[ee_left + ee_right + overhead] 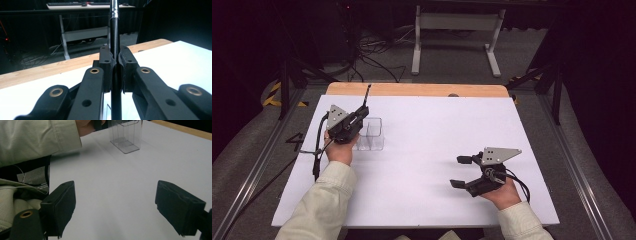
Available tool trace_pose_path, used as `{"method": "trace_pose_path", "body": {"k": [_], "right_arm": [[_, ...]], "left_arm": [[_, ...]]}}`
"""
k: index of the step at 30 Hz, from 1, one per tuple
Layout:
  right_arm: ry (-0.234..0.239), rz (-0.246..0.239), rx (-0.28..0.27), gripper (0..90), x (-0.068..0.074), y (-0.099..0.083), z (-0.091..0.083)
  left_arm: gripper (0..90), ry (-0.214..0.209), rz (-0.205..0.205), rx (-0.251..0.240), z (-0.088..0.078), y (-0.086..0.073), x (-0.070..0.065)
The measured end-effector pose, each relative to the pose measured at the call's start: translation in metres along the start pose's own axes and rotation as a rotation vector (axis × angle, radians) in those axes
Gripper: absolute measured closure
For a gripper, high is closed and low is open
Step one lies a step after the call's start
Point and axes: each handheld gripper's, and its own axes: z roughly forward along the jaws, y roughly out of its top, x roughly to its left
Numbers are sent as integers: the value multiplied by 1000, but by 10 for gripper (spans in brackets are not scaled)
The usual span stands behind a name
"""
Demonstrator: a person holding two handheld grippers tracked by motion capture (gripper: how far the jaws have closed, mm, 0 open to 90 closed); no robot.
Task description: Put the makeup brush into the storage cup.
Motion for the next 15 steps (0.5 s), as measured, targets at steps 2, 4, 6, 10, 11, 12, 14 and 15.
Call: {"method": "trace_pose_path", "body": {"k": [2, 4, 6, 10, 11, 12, 14, 15], "right_arm": [[2, -2, -3, 173, 0, 0, 0], [2, -5, -5, 173, 0, 0, 0], [3, -6, -6, 173, 1, 0, 0], [5, -5, -7, 173, 1, 0, 0], [5, -5, -7, 173, 0, 0, 0], [6, -5, -7, 173, 0, 0, 0], [7, -6, -7, 173, 1, 0, 0], [6, -7, -7, 173, 1, 0, 0]], "left_arm": [[826, 4, -6, 0, 1, -1, 0], [826, 3, -7, 0, 1, -1, 1], [826, 4, -7, -2, 2, -1, 1], [826, 2, 2, -15, 3, 0, 0], [826, 5, 4, -16, 3, 0, 0], [825, 6, 6, -19, 4, 0, 0], [825, 9, 4, -13, 5, -1, 0], [825, 11, 3, -10, 5, -2, -1]]}}
